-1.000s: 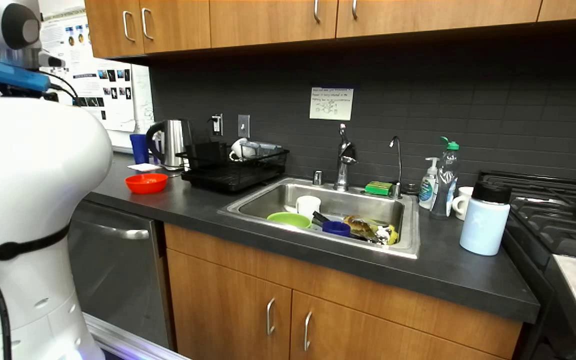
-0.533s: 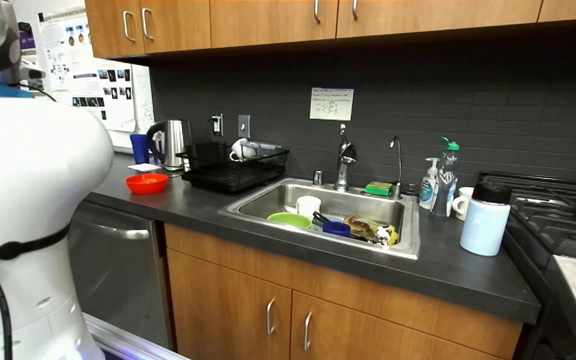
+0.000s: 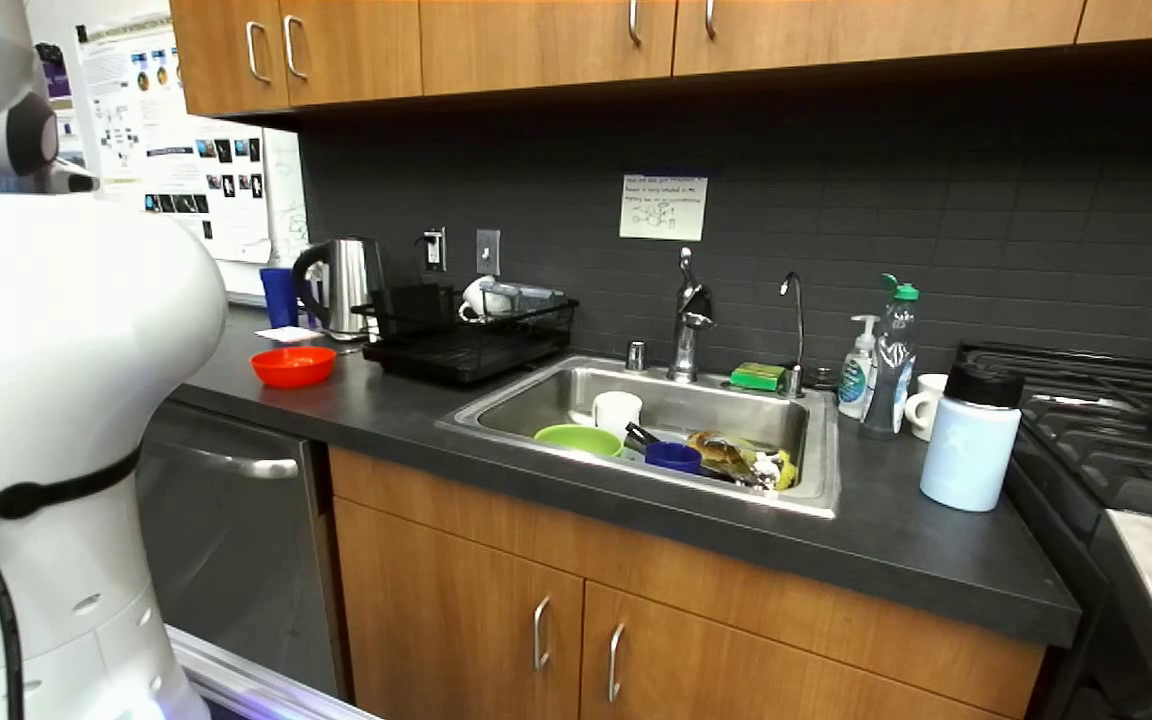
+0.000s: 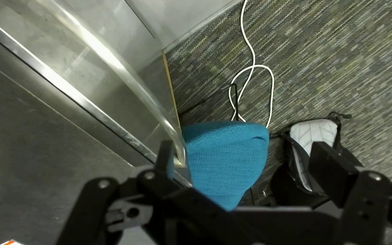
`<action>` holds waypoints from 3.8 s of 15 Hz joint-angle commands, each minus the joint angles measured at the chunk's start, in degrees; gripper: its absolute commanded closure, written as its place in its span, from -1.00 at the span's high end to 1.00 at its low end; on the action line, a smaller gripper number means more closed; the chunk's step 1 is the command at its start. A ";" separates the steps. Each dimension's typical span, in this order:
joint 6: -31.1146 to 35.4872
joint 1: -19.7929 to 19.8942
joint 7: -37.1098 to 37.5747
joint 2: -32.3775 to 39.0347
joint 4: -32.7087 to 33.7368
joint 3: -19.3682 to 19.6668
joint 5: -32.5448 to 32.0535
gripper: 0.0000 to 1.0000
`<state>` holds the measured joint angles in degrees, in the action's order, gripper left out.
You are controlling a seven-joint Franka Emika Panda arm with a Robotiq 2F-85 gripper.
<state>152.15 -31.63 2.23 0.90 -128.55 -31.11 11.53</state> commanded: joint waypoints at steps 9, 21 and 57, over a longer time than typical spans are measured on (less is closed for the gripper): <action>-0.43 0.04 0.11 0.04 0.34 -0.02 -0.13 1.00; -2.42 0.69 2.53 6.94 9.80 3.55 -22.89 1.00; -31.50 -20.08 33.81 37.29 56.50 30.66 -42.45 1.00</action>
<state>123.35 -51.63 33.89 36.68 -74.44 -1.31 -31.52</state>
